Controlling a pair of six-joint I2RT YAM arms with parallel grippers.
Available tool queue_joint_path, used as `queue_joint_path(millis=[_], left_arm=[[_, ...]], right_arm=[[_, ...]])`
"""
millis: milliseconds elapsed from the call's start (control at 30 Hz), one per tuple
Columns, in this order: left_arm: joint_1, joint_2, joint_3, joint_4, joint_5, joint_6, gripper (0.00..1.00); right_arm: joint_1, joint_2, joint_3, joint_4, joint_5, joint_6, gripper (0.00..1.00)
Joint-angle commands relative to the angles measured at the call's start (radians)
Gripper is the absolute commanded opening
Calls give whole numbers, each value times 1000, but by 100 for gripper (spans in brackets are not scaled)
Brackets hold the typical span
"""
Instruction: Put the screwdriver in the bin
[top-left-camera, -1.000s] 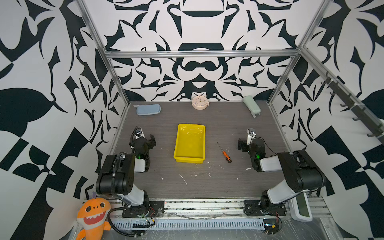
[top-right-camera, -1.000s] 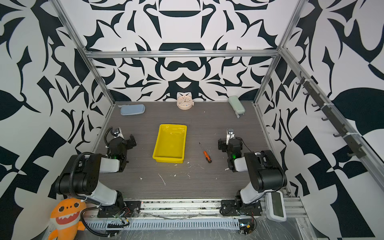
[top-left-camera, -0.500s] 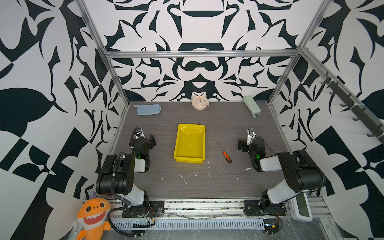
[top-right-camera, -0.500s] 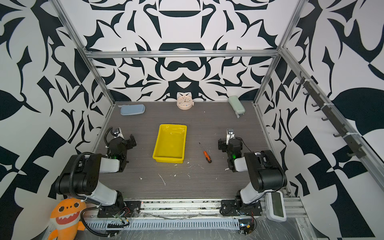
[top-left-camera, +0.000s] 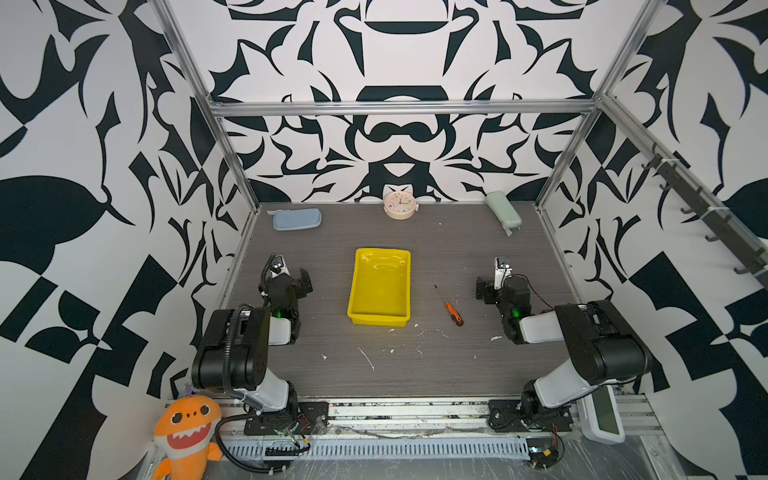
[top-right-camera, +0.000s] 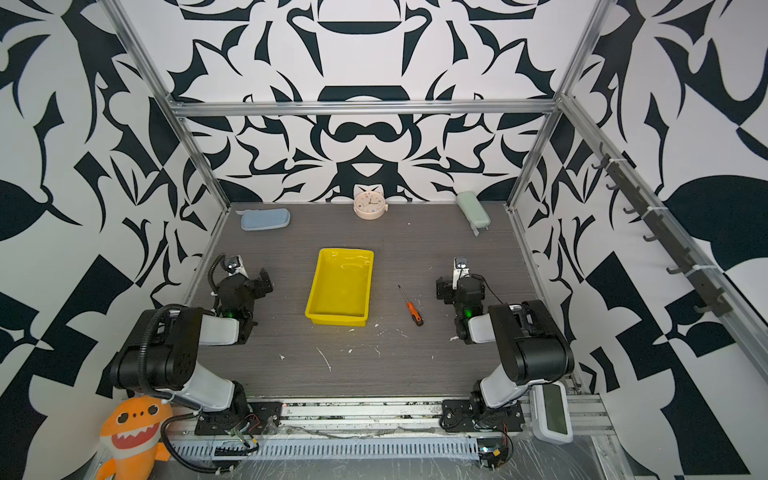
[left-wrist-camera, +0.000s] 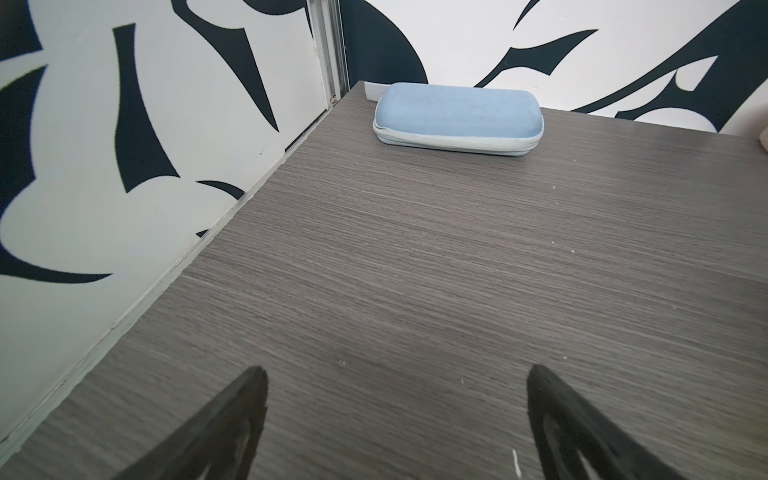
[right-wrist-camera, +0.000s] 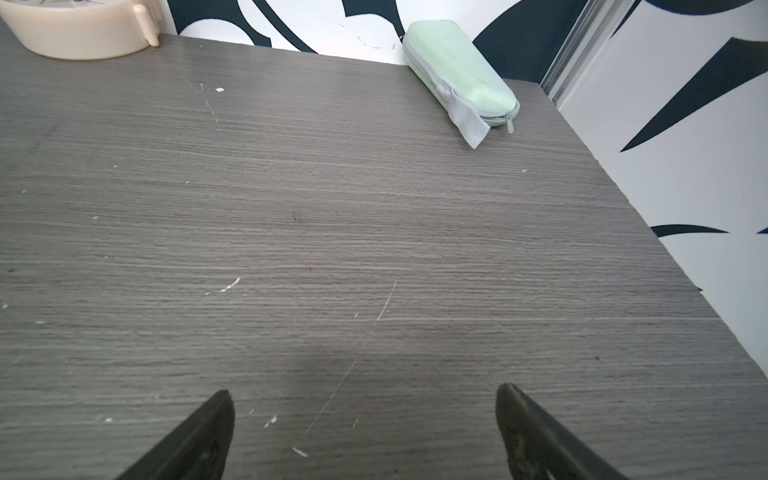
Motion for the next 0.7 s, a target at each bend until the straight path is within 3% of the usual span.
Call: queue_joint_path(millis=[0, 300, 467, 667], left_arm=[[-2, -6, 17, 3, 8, -6, 100], [-9, -6, 8, 22, 11, 0, 100], [-11, -16, -20, 62, 122, 49, 100], [-17, -26, -121, 246, 250, 103, 100]], right_arm=[[-5, -22, 20, 26, 2, 3, 100], [-5, -23, 20, 24, 1, 0, 100], [-5, -22, 20, 25, 1, 1, 100], [-4, -28, 5, 46, -3, 4, 100]])
